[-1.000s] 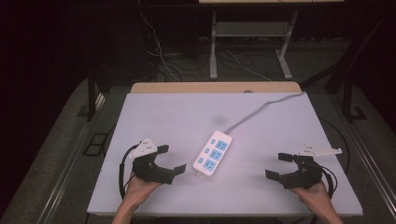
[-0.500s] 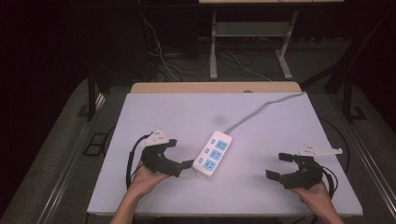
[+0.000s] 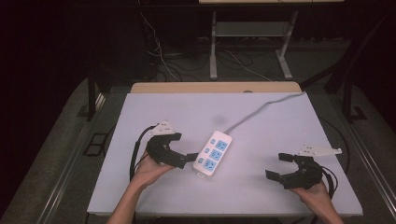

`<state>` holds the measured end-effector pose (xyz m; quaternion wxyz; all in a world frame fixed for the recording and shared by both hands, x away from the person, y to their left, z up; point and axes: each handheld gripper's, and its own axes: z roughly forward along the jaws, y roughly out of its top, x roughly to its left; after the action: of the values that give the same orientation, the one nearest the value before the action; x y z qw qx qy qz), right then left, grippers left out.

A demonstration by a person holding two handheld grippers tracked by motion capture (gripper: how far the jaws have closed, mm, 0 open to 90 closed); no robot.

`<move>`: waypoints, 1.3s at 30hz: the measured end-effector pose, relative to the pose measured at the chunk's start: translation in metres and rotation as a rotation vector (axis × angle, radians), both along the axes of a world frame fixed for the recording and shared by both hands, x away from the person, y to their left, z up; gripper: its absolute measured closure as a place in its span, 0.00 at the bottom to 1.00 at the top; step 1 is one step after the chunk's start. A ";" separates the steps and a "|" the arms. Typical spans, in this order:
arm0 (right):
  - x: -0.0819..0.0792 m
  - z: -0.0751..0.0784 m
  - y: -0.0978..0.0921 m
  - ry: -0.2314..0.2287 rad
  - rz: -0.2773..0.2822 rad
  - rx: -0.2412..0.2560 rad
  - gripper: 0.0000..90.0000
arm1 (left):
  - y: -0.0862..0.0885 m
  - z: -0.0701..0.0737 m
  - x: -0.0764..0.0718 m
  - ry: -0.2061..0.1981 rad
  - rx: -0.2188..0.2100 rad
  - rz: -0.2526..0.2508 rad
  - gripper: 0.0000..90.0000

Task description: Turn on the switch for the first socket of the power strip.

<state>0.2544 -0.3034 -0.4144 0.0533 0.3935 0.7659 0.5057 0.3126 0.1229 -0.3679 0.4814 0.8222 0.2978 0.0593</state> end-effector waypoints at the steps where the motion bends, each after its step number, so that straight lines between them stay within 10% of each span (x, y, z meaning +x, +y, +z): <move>1: 0.000 0.000 0.000 0.000 0.000 -0.001 0.00 | 0.000 0.001 0.002 0.000 0.005 -0.004 0.00; 39: 0.001 -0.001 0.000 0.004 0.005 -0.014 0.00 | -0.041 0.015 0.059 0.032 0.116 -0.082 0.00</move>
<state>0.2552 -0.3035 -0.4158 0.0534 0.3923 0.7704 0.4997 0.3717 0.0824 -0.3524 0.4304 0.8610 0.2674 0.0436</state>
